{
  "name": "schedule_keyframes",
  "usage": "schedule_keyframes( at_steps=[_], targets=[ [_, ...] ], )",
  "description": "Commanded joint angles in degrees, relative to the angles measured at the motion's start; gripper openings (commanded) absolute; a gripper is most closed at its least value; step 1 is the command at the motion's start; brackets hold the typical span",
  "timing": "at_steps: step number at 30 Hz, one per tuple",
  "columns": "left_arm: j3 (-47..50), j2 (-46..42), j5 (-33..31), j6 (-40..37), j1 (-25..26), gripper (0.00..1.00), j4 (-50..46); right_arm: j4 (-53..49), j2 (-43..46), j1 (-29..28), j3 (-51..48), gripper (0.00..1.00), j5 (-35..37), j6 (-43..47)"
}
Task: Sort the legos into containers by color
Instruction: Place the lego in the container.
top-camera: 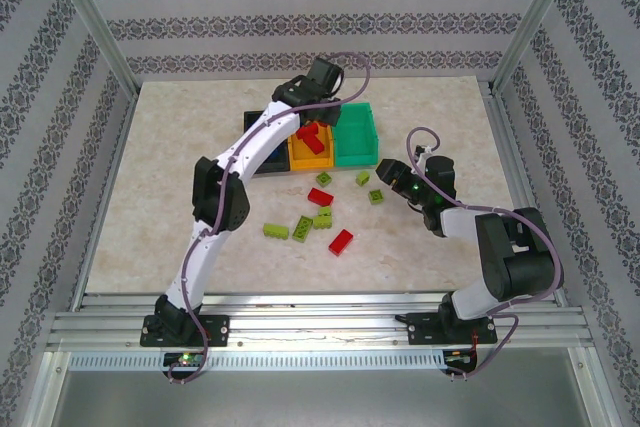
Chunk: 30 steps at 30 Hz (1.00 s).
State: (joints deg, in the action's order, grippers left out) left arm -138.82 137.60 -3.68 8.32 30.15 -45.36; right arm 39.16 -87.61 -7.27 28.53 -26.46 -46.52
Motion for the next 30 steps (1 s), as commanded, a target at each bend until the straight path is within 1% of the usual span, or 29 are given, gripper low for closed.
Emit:
schedule_keyframes(
  at_steps=[1,4,8,10,12,15,17,20,23,25,27,30],
  targets=[
    [-1.85,1.78,-0.98,4.29,-1.46,0.04,-4.57,0.49,-0.19,-0.12,-0.30,0.57,-0.66,0.85],
    [-1.54,2.41,-2.17,6.56,-1.94,0.07,-6.72,0.53,0.10,-0.12,-0.49,0.57,-0.62,0.81],
    [0.01,2.10,-3.64,7.54,-1.94,0.08,-7.98,0.55,-0.03,-0.12,-0.45,0.57,-0.59,0.74],
    [0.97,1.66,-4.53,8.29,-1.92,0.16,-8.83,0.86,-0.27,-0.20,-0.51,0.57,-0.64,0.56],
    [2.51,1.03,-6.55,8.99,-1.90,0.30,-8.93,0.83,-0.47,-0.20,-0.48,0.57,-0.61,0.56],
    [4.20,-0.01,-7.56,9.21,-1.93,0.46,-8.84,1.07,-0.64,-0.20,-0.41,0.57,-0.82,0.38],
    [5.91,-1.43,-7.22,9.43,-1.76,0.49,-8.37,1.18,-0.59,-0.23,-0.42,0.57,-0.78,0.38],
    [14.62,-6.73,-6.82,9.67,-0.70,0.52,-2.78,0.91,-0.62,-0.20,-0.39,0.57,-0.66,0.77],
    [28.69,-15.00,-4.63,10.02,1.13,0.55,8.70,0.44,0.32,-0.60,-0.47,0.57,-0.10,1.40],
    [36.17,-19.44,-2.64,11.03,1.93,0.58,14.42,-0.21,0.79,-0.90,-0.49,0.57,0.40,1.90],
    [41.83,-22.80,-0.96,12.21,2.50,0.60,18.33,-0.31,0.86,-0.99,-0.48,0.57,0.45,1.96],
    [47.99,-26.63,0.99,12.89,3.47,0.61,20.85,-0.16,0.53,-1.24,-0.28,0.57,0.44,1.88]
  ],
)
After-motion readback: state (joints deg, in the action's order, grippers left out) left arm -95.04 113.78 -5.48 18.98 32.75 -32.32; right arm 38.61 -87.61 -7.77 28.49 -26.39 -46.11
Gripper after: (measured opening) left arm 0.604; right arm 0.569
